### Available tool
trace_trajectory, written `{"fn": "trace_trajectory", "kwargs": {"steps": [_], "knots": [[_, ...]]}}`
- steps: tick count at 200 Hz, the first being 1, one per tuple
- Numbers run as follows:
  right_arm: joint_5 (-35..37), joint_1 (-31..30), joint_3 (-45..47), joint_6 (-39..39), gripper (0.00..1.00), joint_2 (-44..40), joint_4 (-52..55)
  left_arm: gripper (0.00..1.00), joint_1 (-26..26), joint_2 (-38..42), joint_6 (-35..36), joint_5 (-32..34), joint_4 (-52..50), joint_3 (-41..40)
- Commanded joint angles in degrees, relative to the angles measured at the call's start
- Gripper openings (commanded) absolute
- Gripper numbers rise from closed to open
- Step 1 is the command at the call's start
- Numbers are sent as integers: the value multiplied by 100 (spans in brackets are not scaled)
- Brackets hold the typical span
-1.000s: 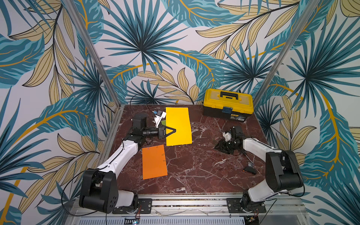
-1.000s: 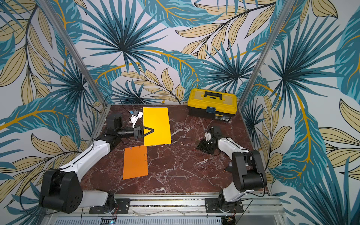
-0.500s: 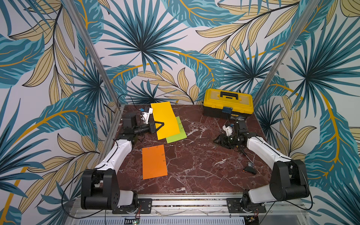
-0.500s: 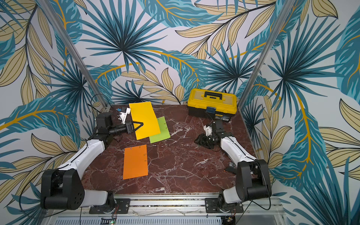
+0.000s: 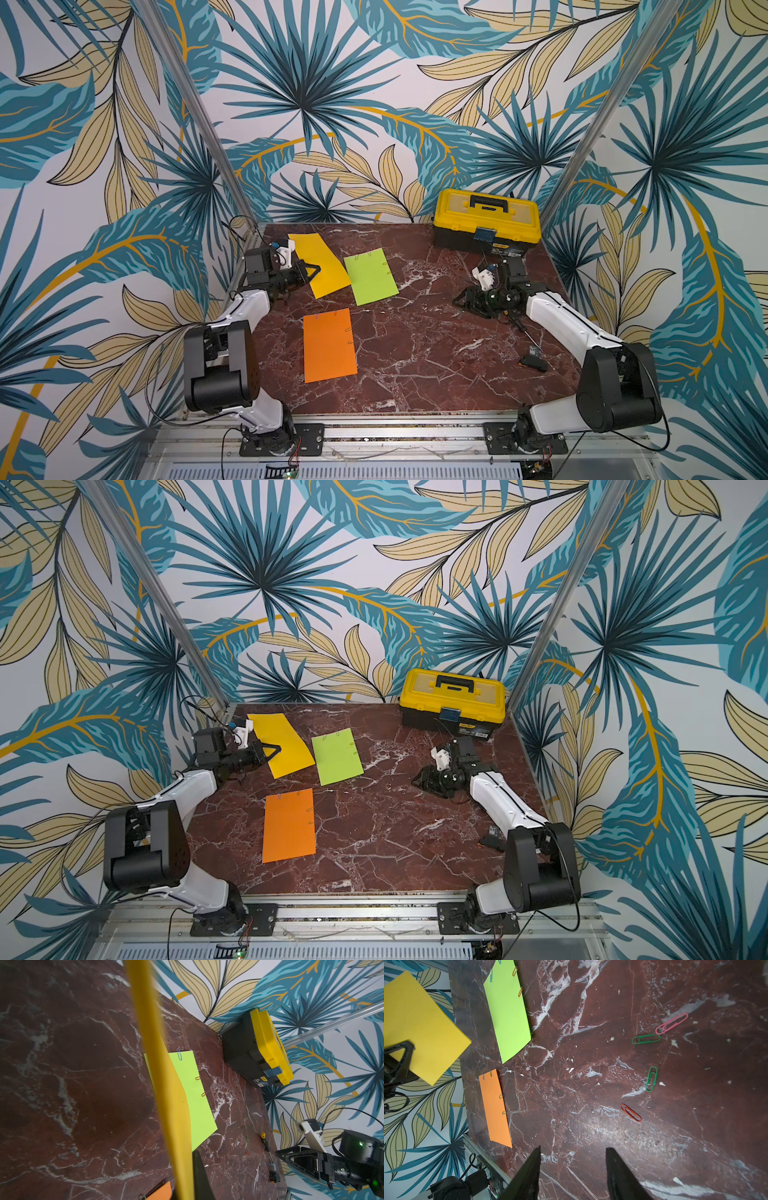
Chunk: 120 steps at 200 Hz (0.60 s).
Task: Unclip the paperclips from the documents
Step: Place the document at the center of the board.
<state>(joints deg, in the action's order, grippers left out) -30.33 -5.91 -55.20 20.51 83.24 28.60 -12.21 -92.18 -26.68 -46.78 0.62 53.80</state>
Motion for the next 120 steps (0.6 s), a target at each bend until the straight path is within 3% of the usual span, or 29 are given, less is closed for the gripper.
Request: {"fn": "trace_trajectory", "kwargs": {"steps": [1,120], "knots": [[-118,-50,-30,-104,52,-106,67,0,-145,-329,-99,97,-25,241],[-227,-59,-83,-101,52,-172,109,0,-580,-1803,239,858,-1347,1502]]}}
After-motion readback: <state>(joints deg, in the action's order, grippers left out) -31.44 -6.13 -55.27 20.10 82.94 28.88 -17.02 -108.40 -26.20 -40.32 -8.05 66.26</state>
